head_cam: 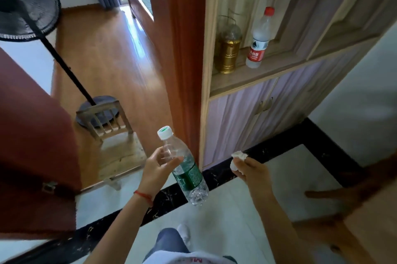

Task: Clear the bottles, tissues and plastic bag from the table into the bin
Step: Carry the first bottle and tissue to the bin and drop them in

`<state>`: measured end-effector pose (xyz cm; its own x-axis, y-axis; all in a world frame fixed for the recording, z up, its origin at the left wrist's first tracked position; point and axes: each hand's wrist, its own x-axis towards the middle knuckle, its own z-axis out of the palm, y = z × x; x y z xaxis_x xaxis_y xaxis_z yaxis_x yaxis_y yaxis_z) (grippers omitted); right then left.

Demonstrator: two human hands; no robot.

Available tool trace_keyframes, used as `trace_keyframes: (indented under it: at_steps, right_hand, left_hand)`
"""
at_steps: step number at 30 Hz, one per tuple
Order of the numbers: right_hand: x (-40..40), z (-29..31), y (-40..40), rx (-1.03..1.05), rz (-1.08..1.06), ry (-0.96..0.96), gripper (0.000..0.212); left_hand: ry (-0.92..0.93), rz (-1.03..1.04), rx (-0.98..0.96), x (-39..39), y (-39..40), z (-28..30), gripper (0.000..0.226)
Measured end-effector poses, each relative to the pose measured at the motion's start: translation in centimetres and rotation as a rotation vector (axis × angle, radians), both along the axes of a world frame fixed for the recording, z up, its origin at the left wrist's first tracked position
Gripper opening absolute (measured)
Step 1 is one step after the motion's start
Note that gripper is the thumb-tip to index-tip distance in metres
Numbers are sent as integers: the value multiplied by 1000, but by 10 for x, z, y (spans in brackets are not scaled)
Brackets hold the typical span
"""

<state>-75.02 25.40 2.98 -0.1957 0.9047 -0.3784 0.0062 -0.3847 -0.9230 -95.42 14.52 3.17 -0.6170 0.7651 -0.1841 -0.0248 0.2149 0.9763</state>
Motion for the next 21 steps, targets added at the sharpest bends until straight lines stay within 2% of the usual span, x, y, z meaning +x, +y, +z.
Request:
trace_keyframes:
  at_steps: [3, 9, 13, 17, 21]
  right_hand:
    - [4, -4, 10, -28, -133, -3, 6]
    - [41, -13, 18, -24, -371, 14, 30]
    - [78, -14, 24, -41, -599, 38, 11]
    - [118, -14, 36, -19, -718, -57, 27]
    - [155, -14, 58, -20, -777, -62, 27]
  left_hand:
    - [55, -134, -12, -5, 34, -2, 24]
    - [27, -419, -56, 24, 106, -8, 12]
    - [-12, -583, -97, 59, 151, -14, 17]
    - [-30, -725, -124, 99, 198, -18, 16]
    - [-42, -812, -94, 148, 243, -19, 17]
